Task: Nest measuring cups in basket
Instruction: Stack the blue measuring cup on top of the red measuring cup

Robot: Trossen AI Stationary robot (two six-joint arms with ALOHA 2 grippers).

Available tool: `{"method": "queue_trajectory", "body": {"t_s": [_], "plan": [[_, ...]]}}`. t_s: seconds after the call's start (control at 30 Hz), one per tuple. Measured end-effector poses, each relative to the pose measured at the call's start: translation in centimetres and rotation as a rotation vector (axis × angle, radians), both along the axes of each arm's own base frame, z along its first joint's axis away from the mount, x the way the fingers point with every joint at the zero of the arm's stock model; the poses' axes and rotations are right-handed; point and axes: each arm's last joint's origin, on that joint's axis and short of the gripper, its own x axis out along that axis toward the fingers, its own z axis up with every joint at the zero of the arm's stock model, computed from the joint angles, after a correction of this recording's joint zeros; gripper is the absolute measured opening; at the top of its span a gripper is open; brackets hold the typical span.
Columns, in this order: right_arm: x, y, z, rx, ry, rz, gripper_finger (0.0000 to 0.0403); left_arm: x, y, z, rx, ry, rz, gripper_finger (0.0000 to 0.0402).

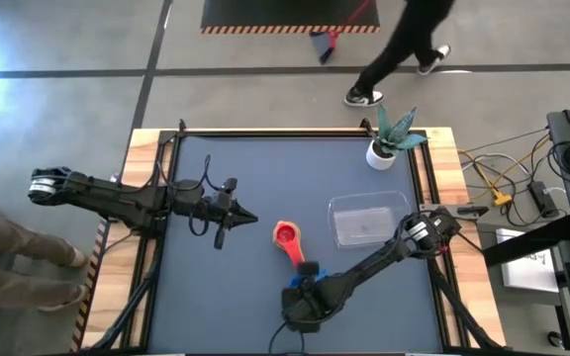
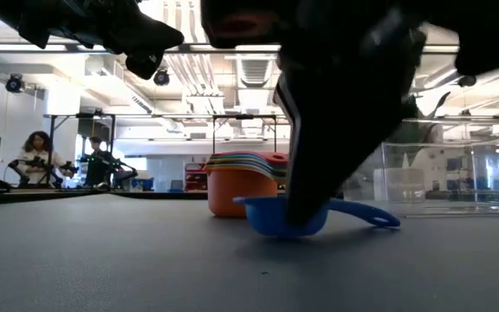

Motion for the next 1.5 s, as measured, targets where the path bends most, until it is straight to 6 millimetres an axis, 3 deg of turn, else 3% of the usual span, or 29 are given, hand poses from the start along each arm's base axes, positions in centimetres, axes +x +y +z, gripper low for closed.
{"method": "queue_trajectory", "body": {"t_s": [0.17, 0.33, 0.47, 0.6, 0.8, 0.93, 1.5], "plan": [[0.5, 0.9, 1.8, 0.094, -0.035, -0.050, 0.0010, 0.0, 0.0, 0.0, 0.000, 0.000, 0.000, 0.0000], [1.2, 1.1, 5.8, 0.129, -0.144, -0.106, 0.0009, 0.0, 0.0, 0.0, -0.004, 0.001, 0.001, 0.0000], [1.6, -0.5, 9.2, 0.090, -0.231, -0.213, 0.0009, 0.0, 0.0, 0.0, -0.004, 0.004, 0.001, 0.0000], [1.8, -3.8, 11.0, 0.030, -0.248, -0.370, 0.0009, 0.0, 0.0, 0.0, -0.004, 0.004, 0.001, 0.0000], [3.2, -9.3, 10.5, 0.001, -0.193, -0.508, 0.0009, 0.0, 0.0, 0.0, -0.004, 0.004, 0.000, 0.0000], [3.6, -11.6, 9.3, 0.001, -0.140, -0.551, 0.0009, 0.0, 0.0, 0.0, -0.003, 0.005, 0.000, 0.0000], [4.0, -13.0, 6.9, 0.079, -0.099, -0.595, 0.0009, 0.0, 0.0, -0.1, 0.011, 0.004, -0.002, 0.0000]]}}
